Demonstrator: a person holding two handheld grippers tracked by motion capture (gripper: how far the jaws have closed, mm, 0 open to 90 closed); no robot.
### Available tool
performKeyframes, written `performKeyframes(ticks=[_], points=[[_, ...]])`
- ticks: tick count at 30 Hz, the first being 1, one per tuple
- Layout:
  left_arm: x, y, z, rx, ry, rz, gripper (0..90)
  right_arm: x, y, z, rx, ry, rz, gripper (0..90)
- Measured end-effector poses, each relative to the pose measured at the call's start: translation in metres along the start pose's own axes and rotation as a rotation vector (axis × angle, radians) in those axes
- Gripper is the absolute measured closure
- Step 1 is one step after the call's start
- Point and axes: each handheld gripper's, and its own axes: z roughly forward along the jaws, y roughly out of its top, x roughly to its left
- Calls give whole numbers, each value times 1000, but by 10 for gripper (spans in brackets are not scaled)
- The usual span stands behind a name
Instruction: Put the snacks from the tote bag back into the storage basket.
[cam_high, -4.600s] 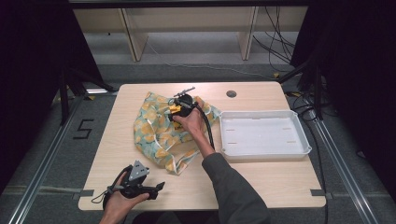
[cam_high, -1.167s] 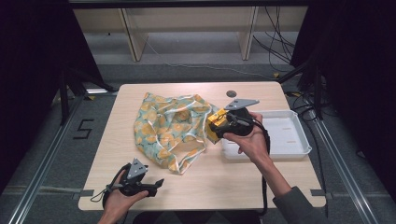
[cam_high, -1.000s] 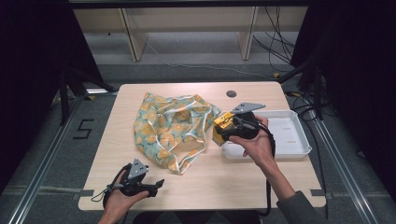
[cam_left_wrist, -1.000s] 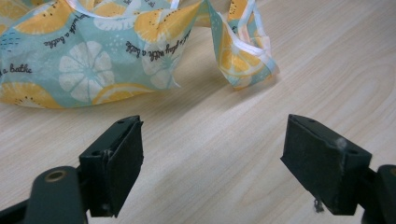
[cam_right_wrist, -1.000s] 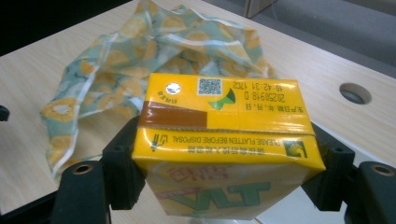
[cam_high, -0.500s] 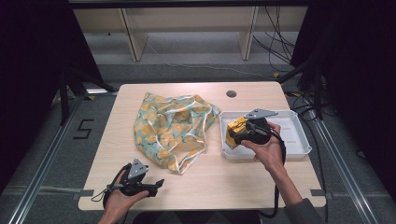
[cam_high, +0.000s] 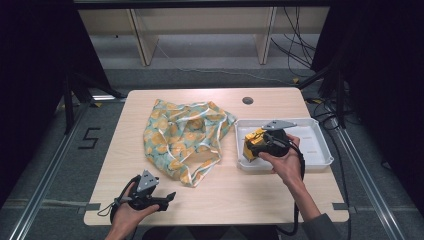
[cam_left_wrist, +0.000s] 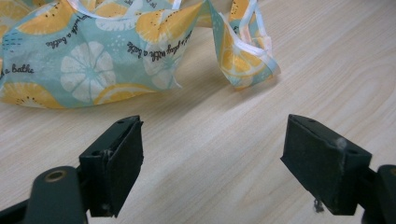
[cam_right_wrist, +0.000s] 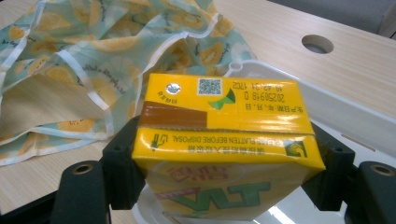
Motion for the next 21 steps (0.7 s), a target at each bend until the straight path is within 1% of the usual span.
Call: performKeyframes(ticks=[1, 2, 3, 4, 5, 6, 7, 8, 9, 10, 12, 13, 14, 15, 16, 18, 19, 20, 21], points=[[0, 0, 0, -1, -3, 1, 195, 3, 0, -1, 19, 7, 37, 295], [0, 0, 0, -3, -2, 2, 195, 2, 0, -2, 39, 14, 38, 295], [1, 1, -1, 8, -6, 28, 195, 0, 0, 0, 27, 13, 8, 295], [1, 0, -1, 6, -7, 26, 195, -2, -2, 1, 25, 5, -11, 295], [1, 0, -1, 6, -6, 26, 195, -1, -2, 2, 24, 1, 14, 295], [2, 1, -2, 4, -6, 26, 195, 1, -4, 3, 17, -7, 27, 295], [2, 0, -2, 4, -6, 25, 196, -1, -4, 3, 34, 1, 6, 295], [1, 0, -1, 4, -6, 25, 195, 0, -4, 3, 43, 1, 23, 295], [1, 0, -1, 4, -6, 25, 195, 0, -5, 6, 25, -5, 26, 295], [1, 0, -2, 6, -7, 26, 195, -1, -6, 6, 45, -3, 11, 295], [1, 0, -1, 5, -7, 25, 195, -1, -7, 6, 50, -3, 8, 295], [1, 0, -1, 6, -10, 17, 195, 0, -8, 8, 45, -3, 18, 295], [0, 0, 0, 1, -6, 0, 195, 1, -9, 9, 62, -1, 32, 295], [0, 0, 0, 7, -5, 5, 195, 2, -9, 9, 70, 2, 43, 295], [0, 0, 0, 4, -5, 4, 195, 1, -10, 11, 50, -3, 33, 295], [0, 0, 0, 4, -5, 4, 195, 0, -10, 11, 62, -2, 10, 295], [0, 0, 0, 5, -4, 5, 195, 0, -11, 13, 40, -9, 1, 295], [0, 0, 0, 5, -4, 5, 195, 0, -11, 13, 40, -9, 1, 295], [0, 0, 0, 6, -5, 6, 195, 1, -11, 11, 64, 5, 14, 295]])
